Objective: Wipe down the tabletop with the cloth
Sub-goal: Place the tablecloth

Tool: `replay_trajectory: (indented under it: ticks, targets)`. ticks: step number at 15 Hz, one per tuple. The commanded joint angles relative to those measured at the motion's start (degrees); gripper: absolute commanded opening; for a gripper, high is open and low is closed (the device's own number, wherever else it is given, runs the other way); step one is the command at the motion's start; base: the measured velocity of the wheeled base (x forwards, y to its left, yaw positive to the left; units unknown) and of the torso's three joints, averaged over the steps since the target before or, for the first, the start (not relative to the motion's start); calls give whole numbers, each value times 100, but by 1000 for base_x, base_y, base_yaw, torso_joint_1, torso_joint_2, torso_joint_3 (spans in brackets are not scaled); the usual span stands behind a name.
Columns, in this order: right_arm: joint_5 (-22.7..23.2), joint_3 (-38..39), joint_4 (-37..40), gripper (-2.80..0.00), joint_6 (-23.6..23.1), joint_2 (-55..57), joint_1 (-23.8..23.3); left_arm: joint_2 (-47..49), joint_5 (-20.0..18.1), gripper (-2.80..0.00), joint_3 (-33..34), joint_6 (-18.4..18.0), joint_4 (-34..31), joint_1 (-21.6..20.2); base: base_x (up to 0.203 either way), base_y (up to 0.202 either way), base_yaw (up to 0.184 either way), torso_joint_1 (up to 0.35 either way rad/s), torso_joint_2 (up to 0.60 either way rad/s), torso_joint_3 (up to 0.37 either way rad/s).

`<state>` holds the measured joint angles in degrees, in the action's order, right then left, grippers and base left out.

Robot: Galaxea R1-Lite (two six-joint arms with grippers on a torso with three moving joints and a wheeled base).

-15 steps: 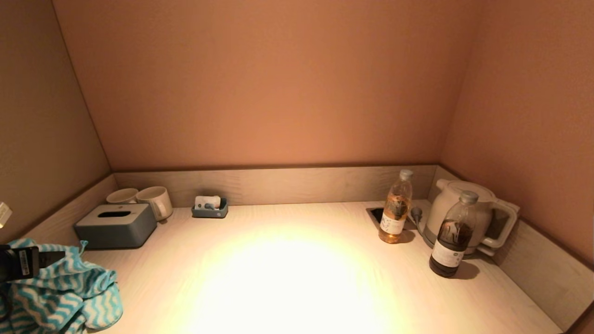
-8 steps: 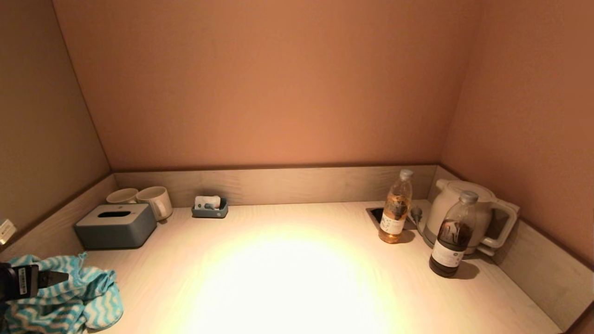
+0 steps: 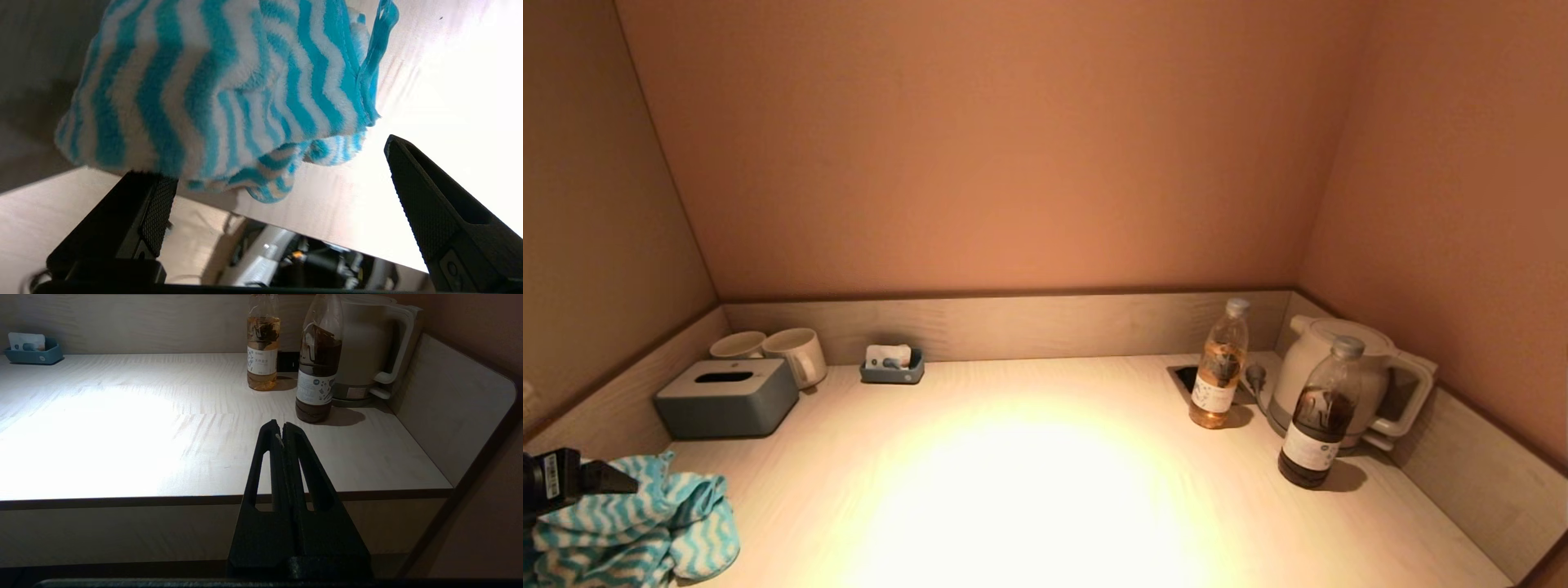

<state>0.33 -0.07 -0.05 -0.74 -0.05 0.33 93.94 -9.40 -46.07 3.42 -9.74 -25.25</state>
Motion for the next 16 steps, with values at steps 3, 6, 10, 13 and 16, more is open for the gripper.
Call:
replay_trajectory:
  ticks: [3,6,10,13,16]
  targets:
    - [2,-1,-3,-280,-5,5,2,102,22,0,-742,687,-978,-1,0,0,0,0,0,0]
    - [2,-1,-3,-280,-5,5,2,10,26,0,-816,774,-1347,-7,0,0,0,0,0,0]
    - [2,-1,-3,-280,-5,5,2,-747,26,0,-768,742,-1597,-6,0,0,0,0,0,0]
    - [2,-1,-3,-280,-5,5,2,-1553,-50,-280,-654,587,-1596,33,0,0,0,0,0,0]
    - [2,-1,-3,-280,-5,5,2,-2155,-329,-280,-577,480,-1585,87,0,0,0,0,0,0]
